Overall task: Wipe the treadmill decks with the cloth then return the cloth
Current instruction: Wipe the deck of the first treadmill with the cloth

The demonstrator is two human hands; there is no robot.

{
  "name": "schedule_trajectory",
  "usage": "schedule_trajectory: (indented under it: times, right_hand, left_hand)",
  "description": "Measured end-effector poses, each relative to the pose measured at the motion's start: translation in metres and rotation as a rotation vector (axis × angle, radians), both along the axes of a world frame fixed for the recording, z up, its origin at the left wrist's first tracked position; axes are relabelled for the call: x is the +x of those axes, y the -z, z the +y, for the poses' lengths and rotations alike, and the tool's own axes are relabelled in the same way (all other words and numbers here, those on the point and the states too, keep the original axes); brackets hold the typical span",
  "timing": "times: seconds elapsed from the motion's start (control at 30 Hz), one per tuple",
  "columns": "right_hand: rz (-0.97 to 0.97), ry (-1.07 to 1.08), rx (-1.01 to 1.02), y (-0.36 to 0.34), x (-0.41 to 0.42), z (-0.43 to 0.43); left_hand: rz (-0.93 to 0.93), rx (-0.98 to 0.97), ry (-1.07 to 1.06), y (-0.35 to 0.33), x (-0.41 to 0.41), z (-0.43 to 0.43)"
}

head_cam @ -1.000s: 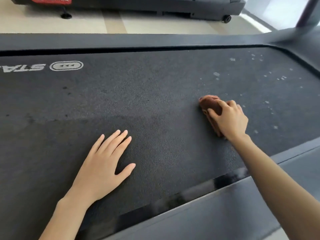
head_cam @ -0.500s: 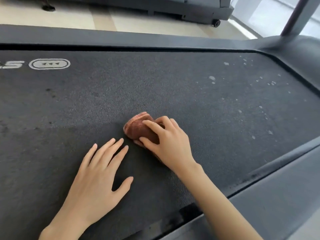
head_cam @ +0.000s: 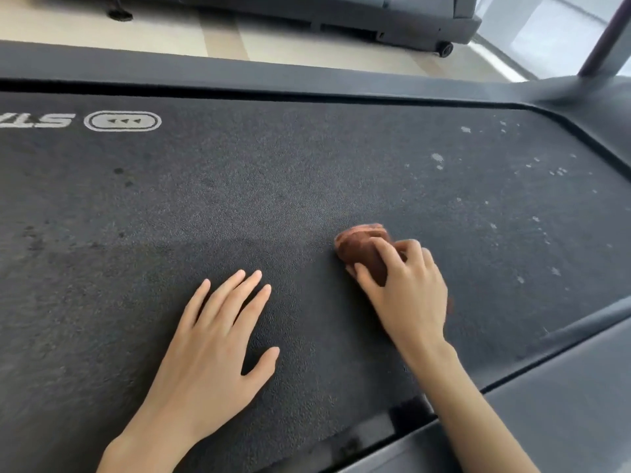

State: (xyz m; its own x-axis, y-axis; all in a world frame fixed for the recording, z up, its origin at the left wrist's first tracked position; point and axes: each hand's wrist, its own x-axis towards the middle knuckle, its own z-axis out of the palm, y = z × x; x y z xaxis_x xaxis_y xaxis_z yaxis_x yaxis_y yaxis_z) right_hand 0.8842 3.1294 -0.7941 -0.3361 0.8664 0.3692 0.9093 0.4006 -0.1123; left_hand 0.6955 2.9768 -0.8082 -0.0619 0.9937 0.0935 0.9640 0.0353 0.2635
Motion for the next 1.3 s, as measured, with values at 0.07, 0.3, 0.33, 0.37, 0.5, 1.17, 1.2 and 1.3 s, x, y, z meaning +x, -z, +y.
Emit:
schedule_trajectory:
  times: [0.07,0.3,0.33,0.37,0.5,1.17,1.2,1.3]
  right_hand:
    - [0.017,-0.138,0.043,0.004,-0.003,-0.029]
    - [0.003,-0.396,0.025,0.002,0.069,-0.017]
    - [-0.007,-0.3,0.031,0.0,0.082,-0.002]
    - [-0.005,-0.185,0.021,-0.002,0.094,0.013]
    - [0.042,0.226,-0.086,-0.007,0.114,0.057]
    - [0.083,0.437,-0.163,-0.01,0.127,0.033]
    - [0.061,0.33,-0.131,-0.007,0.109,0.01]
    - [-0.026,0.036,-0.041,-0.004,0.084,-0.044]
  left_hand:
    - [0.001,-0.002,0.009,0.001,-0.001,0.001]
    - [0.003,-0.014,0.018,0.004,-0.004,-0.002]
    - [0.006,-0.012,0.015,0.004,-0.003,-0.002]
    - [0.011,-0.009,0.009,0.005,-0.002,-0.002]
    - [0.013,0.008,-0.053,0.005,0.009,0.008]
    - [0.08,0.052,0.276,0.016,0.086,0.099]
    - [0.077,0.057,0.274,0.016,0.086,0.099]
    - [0.076,0.055,0.286,0.014,0.086,0.099]
